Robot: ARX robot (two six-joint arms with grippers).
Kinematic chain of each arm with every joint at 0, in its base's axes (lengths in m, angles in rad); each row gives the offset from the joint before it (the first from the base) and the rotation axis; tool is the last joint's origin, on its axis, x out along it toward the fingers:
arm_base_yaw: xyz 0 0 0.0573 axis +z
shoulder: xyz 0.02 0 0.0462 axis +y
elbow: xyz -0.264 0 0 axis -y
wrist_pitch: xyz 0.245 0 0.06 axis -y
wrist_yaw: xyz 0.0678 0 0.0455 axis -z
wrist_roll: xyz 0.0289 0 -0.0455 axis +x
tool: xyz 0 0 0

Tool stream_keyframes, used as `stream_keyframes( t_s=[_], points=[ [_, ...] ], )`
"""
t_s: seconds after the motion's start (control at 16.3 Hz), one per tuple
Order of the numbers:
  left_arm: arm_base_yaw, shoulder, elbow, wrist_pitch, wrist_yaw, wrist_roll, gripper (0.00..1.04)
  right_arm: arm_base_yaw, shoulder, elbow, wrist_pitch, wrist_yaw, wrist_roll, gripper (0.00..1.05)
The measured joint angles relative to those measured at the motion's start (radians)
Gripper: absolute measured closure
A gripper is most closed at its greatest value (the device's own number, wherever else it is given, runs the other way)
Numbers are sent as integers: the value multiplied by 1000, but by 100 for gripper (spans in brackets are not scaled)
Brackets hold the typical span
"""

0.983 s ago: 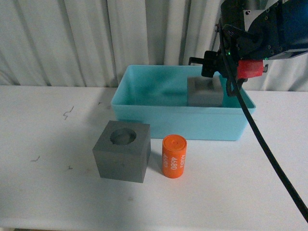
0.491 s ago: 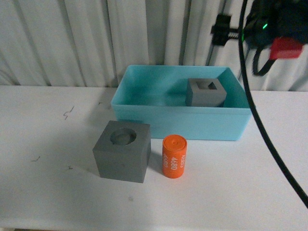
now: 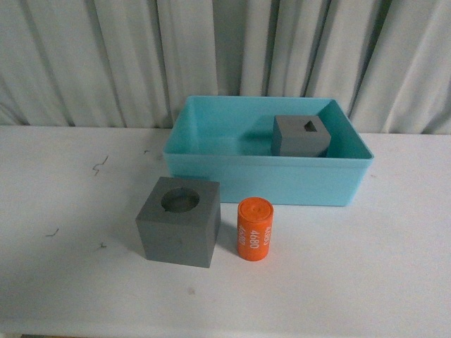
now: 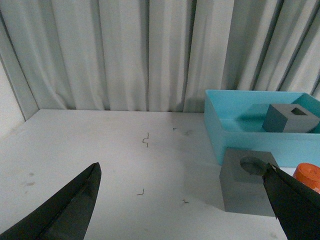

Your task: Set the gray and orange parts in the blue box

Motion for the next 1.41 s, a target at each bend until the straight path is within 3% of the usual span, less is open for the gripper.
stream_keyframes(
  t_s=[0.06,0.12,0.18,0.25,0.31,0.86,0.98,1.41],
  points=[
    [0,0,0,0,0,0,7,-13,-133,-172,-18,1,4,6],
    [0,0,0,0,1,0,7,-19,-149,-274,72,-26,-8,10],
    [1,0,0,-1,0,0,7,-30,-158,-465,325,-116,-96,34],
    [1,0,0,0,0,0,7,-56,-338,-659,437,-132,-129,70],
    [1,0,0,0,0,0,7,-101,-430,-816,434,-198,-141,103],
    [1,0,0,0,0,0,7,-121,-780,-1022,309,-200,-139,103],
    [1,0,0,0,1,0,7,-121,-811,-1072,340,-200,-139,103],
    [1,0,0,0,0,0,7,-121,-1145,-1107,44,-200,-139,103]
  ],
)
